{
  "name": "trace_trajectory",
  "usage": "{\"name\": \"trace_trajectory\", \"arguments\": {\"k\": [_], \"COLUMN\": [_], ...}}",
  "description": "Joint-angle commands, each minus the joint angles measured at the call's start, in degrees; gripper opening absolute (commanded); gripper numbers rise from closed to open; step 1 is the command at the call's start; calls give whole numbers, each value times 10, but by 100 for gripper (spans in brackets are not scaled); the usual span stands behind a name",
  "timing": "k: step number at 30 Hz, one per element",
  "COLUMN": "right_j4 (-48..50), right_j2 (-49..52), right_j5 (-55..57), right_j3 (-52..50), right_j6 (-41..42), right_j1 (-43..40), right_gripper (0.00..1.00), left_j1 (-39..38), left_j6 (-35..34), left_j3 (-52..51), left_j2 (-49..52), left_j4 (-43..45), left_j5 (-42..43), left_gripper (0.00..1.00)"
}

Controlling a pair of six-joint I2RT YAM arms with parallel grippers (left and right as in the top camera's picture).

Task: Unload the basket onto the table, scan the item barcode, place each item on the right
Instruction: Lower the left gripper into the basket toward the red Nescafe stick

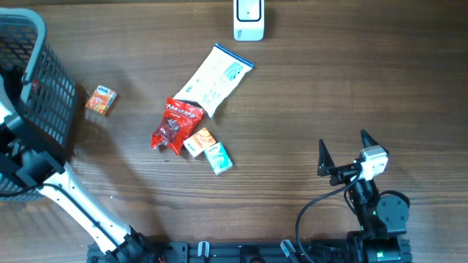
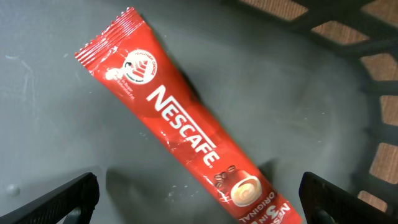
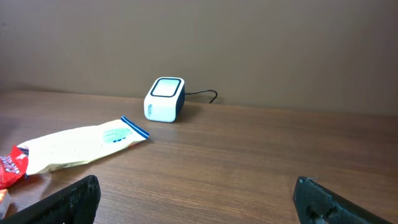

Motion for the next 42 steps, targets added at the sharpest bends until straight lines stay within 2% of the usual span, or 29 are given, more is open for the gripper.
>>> {"name": "trace_trajectory", "arguments": {"k": [1,14,22,26,29,36,42], "right_j4": [2,2,2,2,2,2,2], "right_j2": [0,0,0,0,0,0,0], "right_j5": [6,6,6,6,6,6,6], "right_j3": [-1,-1,-1,-1,-1,-1,0], "right_j6": [-7,-7,-7,-7,-7,-7,-7], "right_j1": [-2,-2,-2,-2,-2,-2,-2], "right_gripper": [100,100,100,100,100,100,100], "left_j1": [0,0,0,0,0,0,0], "left_j6": [-12,-12,-7,23,1,-14,-7], "left_j3": [3,-2,-2,-2,-2,-2,-2], "left_j2": [7,9,13,16,16,35,57], "left_j4": [7,-54,-62,-27,-17,-9,-34], "left_j5": [-18,-148,-146,-86,-54,-68,-152], "left_gripper": [100,98,98,97,95,93,93]}}
